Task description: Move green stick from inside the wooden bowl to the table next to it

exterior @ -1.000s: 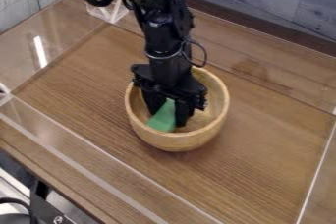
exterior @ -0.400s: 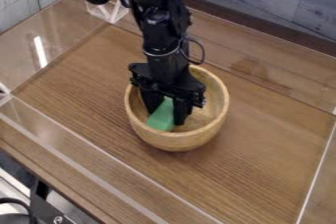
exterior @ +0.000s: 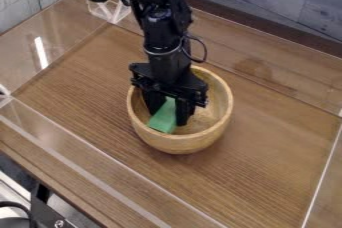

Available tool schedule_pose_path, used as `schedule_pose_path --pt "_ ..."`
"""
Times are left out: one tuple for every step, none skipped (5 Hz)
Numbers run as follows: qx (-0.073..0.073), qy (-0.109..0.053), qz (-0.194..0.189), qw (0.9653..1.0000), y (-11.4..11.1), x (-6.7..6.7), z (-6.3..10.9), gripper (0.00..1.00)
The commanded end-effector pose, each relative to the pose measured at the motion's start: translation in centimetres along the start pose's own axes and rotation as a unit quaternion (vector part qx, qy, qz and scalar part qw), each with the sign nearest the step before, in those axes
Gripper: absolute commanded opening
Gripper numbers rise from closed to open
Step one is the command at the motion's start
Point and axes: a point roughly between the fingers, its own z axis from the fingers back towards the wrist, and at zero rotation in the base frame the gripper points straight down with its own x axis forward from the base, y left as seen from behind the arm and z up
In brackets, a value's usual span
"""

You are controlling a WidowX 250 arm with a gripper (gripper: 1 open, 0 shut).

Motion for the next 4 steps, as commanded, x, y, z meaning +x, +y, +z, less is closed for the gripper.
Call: schedule_pose_path --pt "-0.001 -0.036 0.005 0.9993 0.28 1.39 1.86 0.00" --pt "-0.003 -0.036 0.009 0.9993 0.32 1.44 2.01 0.00" --pt "-0.005 -0.036 0.013 0.9993 0.33 1.50 2.23 0.00" --pt "-0.008 -0.036 0.017 0.9992 0.32 1.58 2.47 0.00"
